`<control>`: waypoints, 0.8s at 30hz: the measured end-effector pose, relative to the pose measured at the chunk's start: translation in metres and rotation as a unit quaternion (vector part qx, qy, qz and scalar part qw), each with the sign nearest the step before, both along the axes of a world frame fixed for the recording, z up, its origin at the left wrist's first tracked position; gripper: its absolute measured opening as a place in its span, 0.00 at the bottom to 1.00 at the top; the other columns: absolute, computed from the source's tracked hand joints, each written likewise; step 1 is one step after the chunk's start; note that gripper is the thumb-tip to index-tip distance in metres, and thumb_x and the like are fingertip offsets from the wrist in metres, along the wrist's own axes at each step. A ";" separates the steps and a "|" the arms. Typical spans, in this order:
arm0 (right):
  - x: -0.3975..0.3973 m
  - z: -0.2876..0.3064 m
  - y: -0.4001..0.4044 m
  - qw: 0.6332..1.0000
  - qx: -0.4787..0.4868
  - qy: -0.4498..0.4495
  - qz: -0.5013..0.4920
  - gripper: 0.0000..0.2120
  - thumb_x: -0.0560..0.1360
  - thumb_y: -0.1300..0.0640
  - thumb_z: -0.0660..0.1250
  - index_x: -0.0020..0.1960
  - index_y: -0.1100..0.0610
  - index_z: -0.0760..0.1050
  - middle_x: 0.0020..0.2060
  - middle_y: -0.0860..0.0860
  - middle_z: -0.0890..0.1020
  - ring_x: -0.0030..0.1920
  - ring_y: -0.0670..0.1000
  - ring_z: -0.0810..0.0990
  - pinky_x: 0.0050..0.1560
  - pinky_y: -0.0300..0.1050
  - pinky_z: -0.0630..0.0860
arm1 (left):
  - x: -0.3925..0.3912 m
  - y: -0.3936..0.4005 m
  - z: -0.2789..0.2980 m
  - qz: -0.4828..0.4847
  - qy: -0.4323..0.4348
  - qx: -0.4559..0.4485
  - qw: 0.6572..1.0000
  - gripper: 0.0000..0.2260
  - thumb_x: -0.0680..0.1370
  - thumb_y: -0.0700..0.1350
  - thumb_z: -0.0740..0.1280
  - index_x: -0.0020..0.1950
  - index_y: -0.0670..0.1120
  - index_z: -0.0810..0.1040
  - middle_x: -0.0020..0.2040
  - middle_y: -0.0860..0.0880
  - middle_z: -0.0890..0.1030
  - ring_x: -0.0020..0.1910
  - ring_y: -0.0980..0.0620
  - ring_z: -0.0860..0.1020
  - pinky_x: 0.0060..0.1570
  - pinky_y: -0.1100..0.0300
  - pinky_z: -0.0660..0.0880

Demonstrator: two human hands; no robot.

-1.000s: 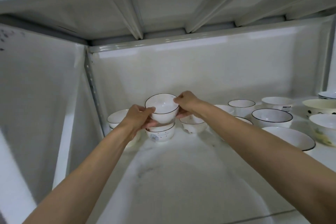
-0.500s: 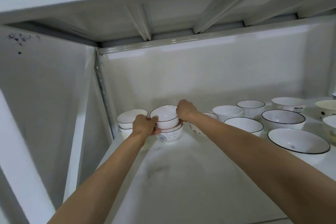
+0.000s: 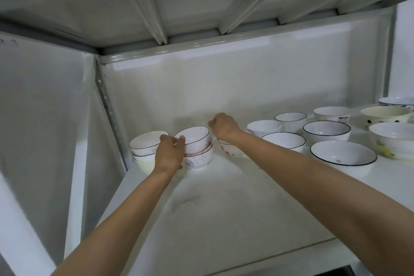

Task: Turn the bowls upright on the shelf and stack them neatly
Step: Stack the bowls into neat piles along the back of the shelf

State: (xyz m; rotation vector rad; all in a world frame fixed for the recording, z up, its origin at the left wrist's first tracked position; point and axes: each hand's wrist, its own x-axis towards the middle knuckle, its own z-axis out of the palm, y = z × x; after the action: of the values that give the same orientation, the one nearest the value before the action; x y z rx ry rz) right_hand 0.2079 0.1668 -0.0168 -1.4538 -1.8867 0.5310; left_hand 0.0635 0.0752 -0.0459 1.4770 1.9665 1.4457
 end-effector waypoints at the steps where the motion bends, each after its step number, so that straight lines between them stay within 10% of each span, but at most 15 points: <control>1: 0.009 0.001 0.000 1.000 0.005 -0.006 0.002 0.09 0.77 0.56 0.58 0.42 0.60 0.71 0.39 0.57 0.78 0.40 0.57 0.76 0.42 0.44 0.72 | 0.008 -0.004 0.000 -0.019 0.012 0.008 1.000 0.12 0.80 0.51 0.60 0.51 0.41 0.71 0.37 0.44 0.75 0.26 0.47 0.72 0.22 0.63 0.68; 8: 0.093 0.023 0.003 0.988 -0.084 -0.126 0.037 0.10 0.75 0.59 0.61 0.48 0.63 0.78 0.32 0.57 0.82 0.31 0.55 0.79 0.33 0.40 0.74 | 0.079 -0.016 0.003 -0.261 0.030 -0.106 0.959 0.10 0.81 0.48 0.62 0.49 0.42 0.76 0.35 0.47 0.76 0.25 0.52 0.72 0.22 0.64 0.71; 14: 0.169 0.019 0.018 0.956 -0.033 -0.288 -0.041 0.11 0.73 0.58 0.65 0.35 0.58 0.66 0.36 0.55 0.76 0.37 0.56 0.76 0.40 0.46 0.76 | 0.147 0.015 -0.009 -0.273 -0.032 -0.166 0.947 0.19 0.81 0.53 0.61 0.64 0.41 0.67 0.36 0.44 0.80 0.25 0.53 0.76 0.24 0.63 0.75; 20: 0.199 0.002 0.036 0.942 -0.126 -0.310 0.003 0.09 0.74 0.60 0.63 0.52 0.63 0.72 0.40 0.58 0.83 0.22 0.53 0.81 0.37 0.43 0.79 | 0.188 0.044 -0.022 -0.245 -0.123 -0.229 0.934 0.25 0.80 0.57 0.59 0.66 0.37 0.66 0.37 0.40 0.79 0.29 0.46 0.80 0.35 0.54 0.82; 24: 0.205 -0.008 0.049 0.938 -0.213 -0.263 0.073 0.09 0.76 0.64 0.61 0.55 0.66 0.70 0.44 0.62 0.80 0.43 0.62 0.85 0.55 0.56 0.80 | 0.203 0.048 -0.025 -0.227 -0.170 -0.245 0.927 0.21 0.81 0.52 0.61 0.64 0.36 0.68 0.40 0.39 0.77 0.32 0.46 0.81 0.35 0.53 0.83</control>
State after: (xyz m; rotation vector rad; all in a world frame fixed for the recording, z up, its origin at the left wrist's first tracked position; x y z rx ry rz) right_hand 0.4130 0.2159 -0.0246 -1.8838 -2.4187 0.7061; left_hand 0.2664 0.1229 -0.0707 1.2378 1.4950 0.8556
